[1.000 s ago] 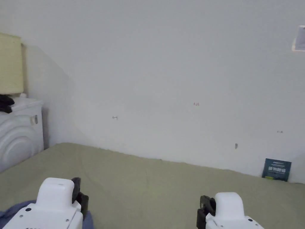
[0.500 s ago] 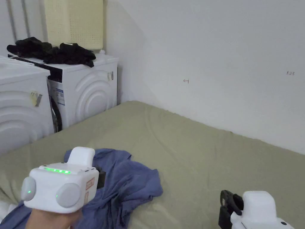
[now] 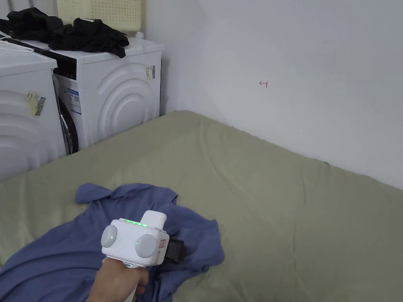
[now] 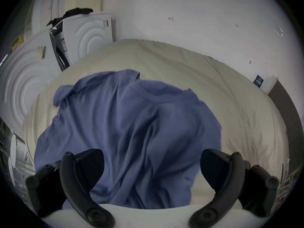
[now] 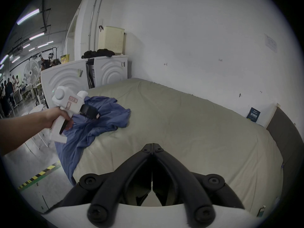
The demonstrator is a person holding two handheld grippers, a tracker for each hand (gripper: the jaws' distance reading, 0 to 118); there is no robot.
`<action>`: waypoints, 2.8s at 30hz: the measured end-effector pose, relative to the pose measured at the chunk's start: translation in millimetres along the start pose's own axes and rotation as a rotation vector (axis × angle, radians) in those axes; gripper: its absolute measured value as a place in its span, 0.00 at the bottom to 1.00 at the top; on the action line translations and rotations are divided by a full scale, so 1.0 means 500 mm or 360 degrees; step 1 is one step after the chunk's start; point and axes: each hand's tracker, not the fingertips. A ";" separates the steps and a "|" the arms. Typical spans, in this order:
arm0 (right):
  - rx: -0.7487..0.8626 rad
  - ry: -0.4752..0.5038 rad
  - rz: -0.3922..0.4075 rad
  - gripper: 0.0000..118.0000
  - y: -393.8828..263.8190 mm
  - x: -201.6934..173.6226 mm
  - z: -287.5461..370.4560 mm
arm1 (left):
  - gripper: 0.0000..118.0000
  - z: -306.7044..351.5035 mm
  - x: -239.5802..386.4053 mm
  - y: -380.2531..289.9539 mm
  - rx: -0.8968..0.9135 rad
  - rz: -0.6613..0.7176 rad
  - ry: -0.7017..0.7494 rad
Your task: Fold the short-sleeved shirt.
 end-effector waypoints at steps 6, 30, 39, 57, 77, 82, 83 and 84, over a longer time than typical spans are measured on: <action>-0.0082 -0.0004 0.0082 0.00 -0.018 0.006 -0.016 | 0.99 -0.068 0.029 0.021 -0.0114 0.0066 0.0108; 0.0033 -0.0044 -0.0067 0.00 -0.027 0.063 0.095 | 0.05 0.106 0.045 0.037 0.0162 0.0350 -0.0369; 0.0112 -0.0195 -0.0187 0.00 -0.085 0.159 0.232 | 0.05 0.262 0.378 0.082 0.0315 0.0030 -0.0721; 0.0029 -0.0545 -0.0448 0.00 -0.263 0.392 0.393 | 0.05 0.151 1.117 -0.189 -0.0154 -0.0568 -0.0990; 0.0061 -0.0502 -0.0441 0.00 -0.263 0.343 0.399 | 0.83 0.468 0.817 -0.266 0.0665 -0.0522 -0.0885; 0.0085 -0.0490 -0.0394 0.00 -0.251 0.270 0.402 | 0.07 0.571 0.602 -0.339 0.0672 -0.0373 -0.0775; 0.0087 -0.0479 -0.0392 0.00 -0.250 0.258 0.400 | 0.07 0.575 0.570 -0.349 0.0643 -0.0361 -0.0691; 0.0082 -0.0471 -0.0398 0.00 -0.242 0.243 0.400 | 0.06 0.575 0.534 -0.357 0.0603 -0.0350 -0.0744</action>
